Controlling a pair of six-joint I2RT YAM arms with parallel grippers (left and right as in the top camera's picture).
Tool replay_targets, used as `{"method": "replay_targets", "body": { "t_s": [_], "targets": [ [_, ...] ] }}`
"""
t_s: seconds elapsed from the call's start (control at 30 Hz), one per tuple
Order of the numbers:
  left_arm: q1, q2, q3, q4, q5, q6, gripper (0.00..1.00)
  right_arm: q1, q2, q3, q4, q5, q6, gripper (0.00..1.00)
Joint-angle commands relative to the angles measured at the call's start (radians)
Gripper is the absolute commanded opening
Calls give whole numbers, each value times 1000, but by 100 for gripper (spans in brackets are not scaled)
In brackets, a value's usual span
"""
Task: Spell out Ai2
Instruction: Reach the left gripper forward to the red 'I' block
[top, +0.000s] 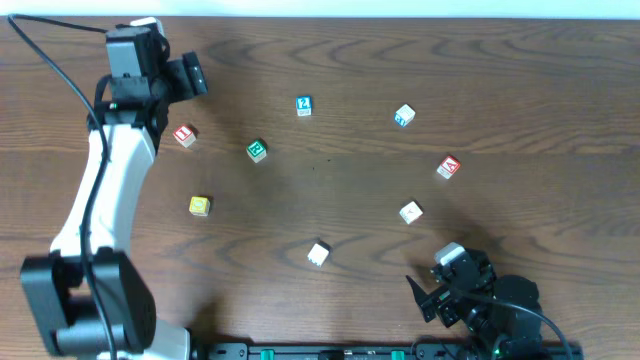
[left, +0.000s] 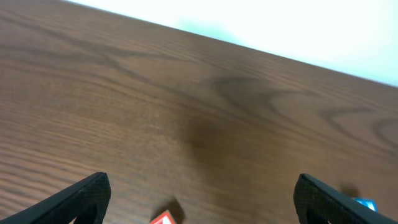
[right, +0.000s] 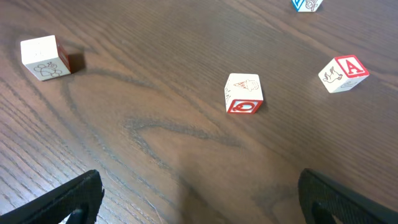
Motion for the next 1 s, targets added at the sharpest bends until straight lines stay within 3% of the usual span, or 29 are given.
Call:
{"method": "replay_targets", "body": {
  "t_s": [0.0, 0.47, 0.97],
  "targets": [
    [6, 79, 64, -8, -34, -80, 95, -9, -5, -12, -5, -14, 10, 99],
    [8, 277, 140, -192, -100, -313, 95, -9, -5, -12, -5, -14, 11, 99],
    [9, 341, 138, -369, -81, -423, 95, -9, -5, -12, -5, -14, 11, 99]
  ]
}}
